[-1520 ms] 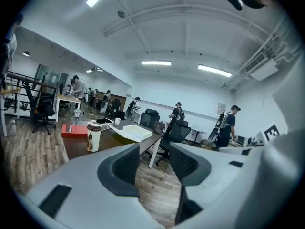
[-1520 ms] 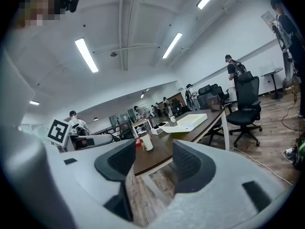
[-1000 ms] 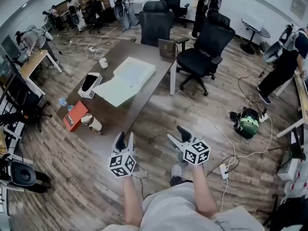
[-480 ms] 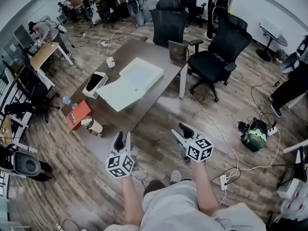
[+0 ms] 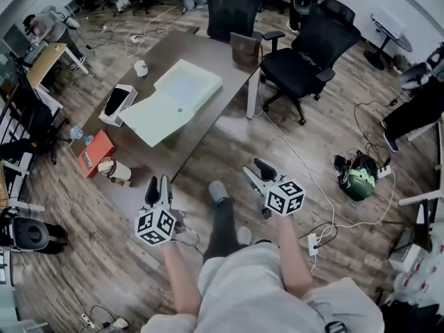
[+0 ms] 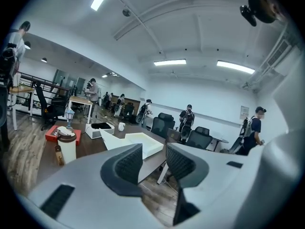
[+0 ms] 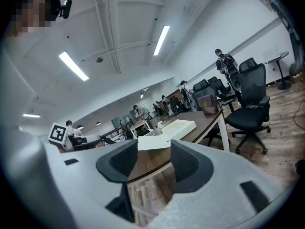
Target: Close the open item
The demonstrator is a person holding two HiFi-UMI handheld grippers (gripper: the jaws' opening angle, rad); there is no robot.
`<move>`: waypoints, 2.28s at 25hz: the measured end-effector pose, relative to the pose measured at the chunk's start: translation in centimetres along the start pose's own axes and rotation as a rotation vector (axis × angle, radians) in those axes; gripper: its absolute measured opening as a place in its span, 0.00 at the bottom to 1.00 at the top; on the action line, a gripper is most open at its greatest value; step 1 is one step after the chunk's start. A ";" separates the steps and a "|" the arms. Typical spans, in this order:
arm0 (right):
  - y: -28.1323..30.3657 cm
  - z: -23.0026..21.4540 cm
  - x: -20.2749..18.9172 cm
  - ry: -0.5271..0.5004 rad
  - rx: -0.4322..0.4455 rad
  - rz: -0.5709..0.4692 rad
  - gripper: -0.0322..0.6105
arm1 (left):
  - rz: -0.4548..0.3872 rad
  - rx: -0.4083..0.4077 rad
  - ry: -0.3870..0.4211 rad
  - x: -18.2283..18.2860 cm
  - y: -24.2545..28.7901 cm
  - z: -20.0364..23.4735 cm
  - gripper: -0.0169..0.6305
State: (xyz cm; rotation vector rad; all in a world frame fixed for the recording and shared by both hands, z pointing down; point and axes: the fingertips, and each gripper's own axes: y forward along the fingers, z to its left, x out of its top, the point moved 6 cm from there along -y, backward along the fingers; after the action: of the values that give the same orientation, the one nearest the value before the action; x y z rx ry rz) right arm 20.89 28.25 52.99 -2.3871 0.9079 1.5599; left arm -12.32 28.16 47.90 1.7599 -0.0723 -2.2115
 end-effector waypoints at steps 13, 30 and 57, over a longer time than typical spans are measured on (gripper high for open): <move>6.7 -7.5 6.7 -0.018 -0.064 -0.016 0.38 | -0.019 -0.042 0.022 4.3 11.9 0.0 0.25; 29.4 -8.2 11.7 -0.041 0.108 0.166 0.36 | -0.040 0.076 -0.143 9.0 24.6 12.6 0.23; 48.0 -9.6 8.4 -0.231 0.211 0.357 0.33 | 0.076 0.238 -0.086 4.4 27.7 20.1 0.23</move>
State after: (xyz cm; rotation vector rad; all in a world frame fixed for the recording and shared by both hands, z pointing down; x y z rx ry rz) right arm 3.91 -18.00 59.40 -1.9308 1.4225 1.7093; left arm -26.63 -2.44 55.01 1.7450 -0.4307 -2.3015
